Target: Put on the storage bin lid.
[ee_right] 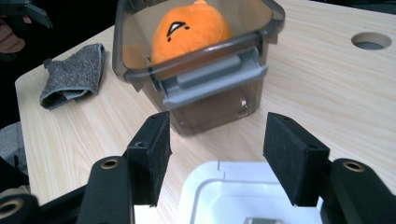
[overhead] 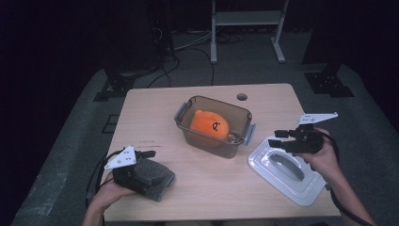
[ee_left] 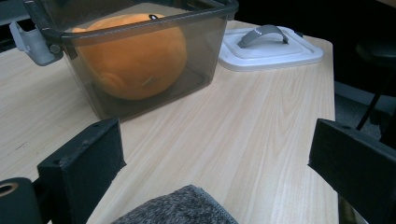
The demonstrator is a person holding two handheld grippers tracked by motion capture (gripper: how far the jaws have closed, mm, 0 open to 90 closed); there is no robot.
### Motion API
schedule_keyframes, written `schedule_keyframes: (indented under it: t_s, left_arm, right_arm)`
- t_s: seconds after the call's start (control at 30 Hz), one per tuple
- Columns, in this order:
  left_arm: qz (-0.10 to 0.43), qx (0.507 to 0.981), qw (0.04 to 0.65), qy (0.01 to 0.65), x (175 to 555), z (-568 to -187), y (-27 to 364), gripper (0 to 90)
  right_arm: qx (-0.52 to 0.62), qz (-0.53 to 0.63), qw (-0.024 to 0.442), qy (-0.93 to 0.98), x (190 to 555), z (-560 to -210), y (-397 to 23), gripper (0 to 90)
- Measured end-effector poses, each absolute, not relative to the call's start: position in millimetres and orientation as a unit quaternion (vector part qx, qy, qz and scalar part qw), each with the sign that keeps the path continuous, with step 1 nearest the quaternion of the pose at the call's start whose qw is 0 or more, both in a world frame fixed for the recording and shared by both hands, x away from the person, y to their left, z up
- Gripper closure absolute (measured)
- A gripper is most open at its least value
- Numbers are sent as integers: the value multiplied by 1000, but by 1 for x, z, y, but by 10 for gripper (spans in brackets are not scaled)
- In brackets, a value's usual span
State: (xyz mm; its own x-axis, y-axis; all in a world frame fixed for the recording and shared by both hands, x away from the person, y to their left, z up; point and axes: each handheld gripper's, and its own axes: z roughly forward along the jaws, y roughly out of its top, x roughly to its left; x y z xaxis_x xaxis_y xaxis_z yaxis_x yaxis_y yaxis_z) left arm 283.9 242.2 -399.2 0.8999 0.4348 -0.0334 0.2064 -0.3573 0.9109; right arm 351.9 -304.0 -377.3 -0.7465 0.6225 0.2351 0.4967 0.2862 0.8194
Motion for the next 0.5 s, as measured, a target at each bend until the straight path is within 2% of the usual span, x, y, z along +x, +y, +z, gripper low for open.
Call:
schedule_keyframes:
  t_s: [0.27, 0.5]
  left_arm:
    - [108, 817, 531, 196, 284, -399, 242, 26]
    - [107, 819, 528, 197, 284, -400, 242, 26]
  right_arm:
    - [362, 482, 67, 795, 341, -394, -314, 345]
    - [372, 477, 63, 794, 334, -408, -321, 330]
